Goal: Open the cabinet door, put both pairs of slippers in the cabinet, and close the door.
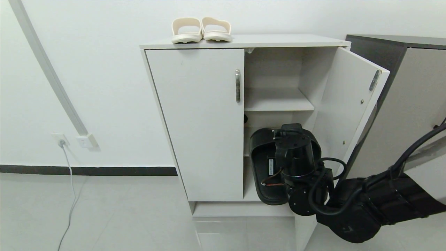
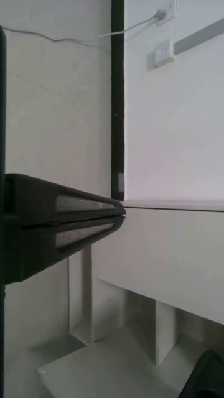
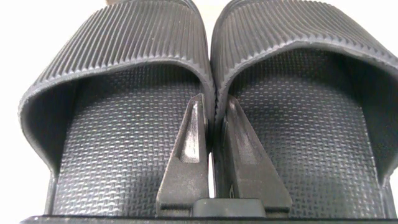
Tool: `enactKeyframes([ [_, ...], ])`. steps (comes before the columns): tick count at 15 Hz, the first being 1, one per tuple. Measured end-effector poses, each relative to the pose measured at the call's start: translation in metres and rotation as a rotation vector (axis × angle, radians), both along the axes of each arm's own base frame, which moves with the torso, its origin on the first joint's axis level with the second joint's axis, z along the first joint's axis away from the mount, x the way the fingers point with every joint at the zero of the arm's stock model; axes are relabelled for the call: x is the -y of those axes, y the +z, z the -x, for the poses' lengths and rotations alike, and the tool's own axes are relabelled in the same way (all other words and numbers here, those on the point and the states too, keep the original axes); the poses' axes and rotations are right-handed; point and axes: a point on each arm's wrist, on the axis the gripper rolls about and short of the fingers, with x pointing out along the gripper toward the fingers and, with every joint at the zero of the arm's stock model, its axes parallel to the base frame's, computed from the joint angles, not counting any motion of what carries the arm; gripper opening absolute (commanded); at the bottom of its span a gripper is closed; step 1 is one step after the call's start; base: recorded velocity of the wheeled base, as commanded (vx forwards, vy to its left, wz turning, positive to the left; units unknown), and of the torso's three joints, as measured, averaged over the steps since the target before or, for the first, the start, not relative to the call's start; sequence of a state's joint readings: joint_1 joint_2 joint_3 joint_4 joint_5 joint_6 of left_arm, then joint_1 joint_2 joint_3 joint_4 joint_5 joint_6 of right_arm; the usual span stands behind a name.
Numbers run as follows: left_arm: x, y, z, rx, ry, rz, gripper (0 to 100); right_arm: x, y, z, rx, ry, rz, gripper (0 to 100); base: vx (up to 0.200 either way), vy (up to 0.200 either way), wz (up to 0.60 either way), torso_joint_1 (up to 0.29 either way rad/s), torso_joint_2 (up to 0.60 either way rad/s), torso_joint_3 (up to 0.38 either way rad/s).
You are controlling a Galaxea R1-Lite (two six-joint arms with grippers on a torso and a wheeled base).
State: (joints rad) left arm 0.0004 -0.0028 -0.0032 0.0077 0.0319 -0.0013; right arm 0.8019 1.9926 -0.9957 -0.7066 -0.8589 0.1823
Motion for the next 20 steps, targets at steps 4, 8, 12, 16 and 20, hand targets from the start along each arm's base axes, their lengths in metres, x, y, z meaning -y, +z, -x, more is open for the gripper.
enactKeyframes([
  [4,0.000,0.000,0.000,0.000,0.001,0.000,0,0.008,-0.006,0.001,-0.019,-0.020,0.023,0,0.000,0.000,0.00,0.000,0.00,0.000],
  [8,0.000,0.000,0.000,0.000,0.001,0.000,0,0.016,-0.005,0.003,-0.036,-0.034,0.041,0,0.000,0.000,0.00,0.000,0.00,0.000],
  [12,0.000,0.000,0.000,0.000,0.001,0.000,0,0.022,-0.001,0.005,-0.044,-0.043,0.049,0,0.000,0.000,0.00,0.000,0.00,0.000],
  [16,0.000,0.000,0.000,-0.001,0.000,0.000,0,0.027,-0.002,0.004,-0.049,-0.055,0.054,0,0.000,0.000,0.00,0.000,0.00,0.000],
  [20,0.000,0.000,0.000,-0.001,0.001,0.000,0,0.032,-0.003,0.003,-0.058,-0.097,0.076,0,0.000,0.000,0.00,0.000,0.00,0.000],
])
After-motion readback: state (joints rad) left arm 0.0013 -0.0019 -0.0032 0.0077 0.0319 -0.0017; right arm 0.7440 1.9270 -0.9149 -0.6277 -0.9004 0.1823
